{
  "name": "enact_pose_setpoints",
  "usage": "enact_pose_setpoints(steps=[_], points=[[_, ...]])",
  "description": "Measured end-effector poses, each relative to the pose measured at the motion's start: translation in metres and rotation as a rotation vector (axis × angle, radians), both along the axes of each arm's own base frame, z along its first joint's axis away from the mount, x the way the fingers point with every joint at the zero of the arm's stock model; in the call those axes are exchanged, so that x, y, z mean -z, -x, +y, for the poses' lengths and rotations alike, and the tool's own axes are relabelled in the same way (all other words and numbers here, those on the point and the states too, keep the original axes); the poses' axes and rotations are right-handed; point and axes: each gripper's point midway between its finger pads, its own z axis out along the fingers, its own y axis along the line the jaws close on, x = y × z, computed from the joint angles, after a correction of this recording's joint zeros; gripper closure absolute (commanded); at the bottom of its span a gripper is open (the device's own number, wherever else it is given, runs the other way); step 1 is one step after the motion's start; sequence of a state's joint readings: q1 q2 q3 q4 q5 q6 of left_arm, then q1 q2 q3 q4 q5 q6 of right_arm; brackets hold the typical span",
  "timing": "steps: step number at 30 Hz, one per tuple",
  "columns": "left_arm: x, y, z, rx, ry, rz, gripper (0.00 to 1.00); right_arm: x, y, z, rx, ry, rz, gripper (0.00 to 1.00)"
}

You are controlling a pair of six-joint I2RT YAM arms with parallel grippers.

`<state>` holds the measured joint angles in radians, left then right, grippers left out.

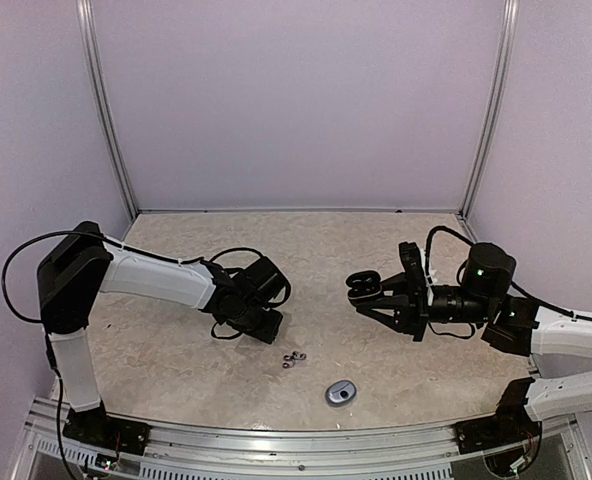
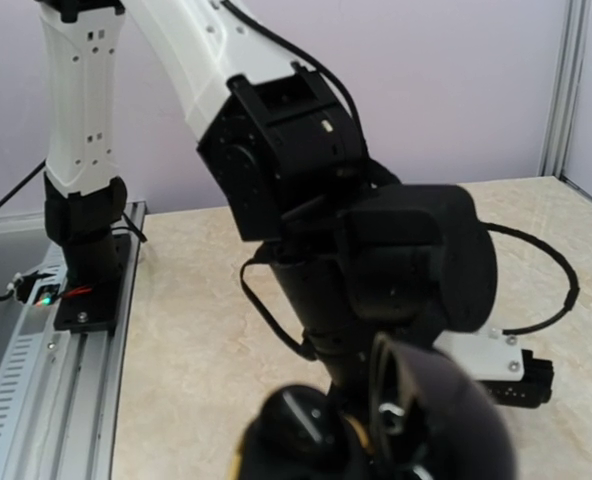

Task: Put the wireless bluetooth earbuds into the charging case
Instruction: Move the right earbud to the center of the board.

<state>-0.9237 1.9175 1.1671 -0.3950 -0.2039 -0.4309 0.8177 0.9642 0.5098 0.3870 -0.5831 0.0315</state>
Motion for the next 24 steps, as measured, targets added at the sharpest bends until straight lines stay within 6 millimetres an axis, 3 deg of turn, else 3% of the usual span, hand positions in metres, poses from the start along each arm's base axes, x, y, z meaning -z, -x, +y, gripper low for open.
enact_pose_setpoints(steps=[6,15,24], points=[[-0.003,-0.002,0.000,-0.009,0.018,0.005,0.42,0.001,0.001,0.000,-0.004,0.001,0.002,1.00],[-0.011,-0.021,0.010,-0.080,0.021,-0.015,0.48,0.001,0.001,0.000,-0.008,0.003,0.003,1.00],[0.001,-0.014,0.024,-0.091,-0.014,0.009,0.51,0.003,0.002,0.001,-0.015,0.008,0.008,1.00]])
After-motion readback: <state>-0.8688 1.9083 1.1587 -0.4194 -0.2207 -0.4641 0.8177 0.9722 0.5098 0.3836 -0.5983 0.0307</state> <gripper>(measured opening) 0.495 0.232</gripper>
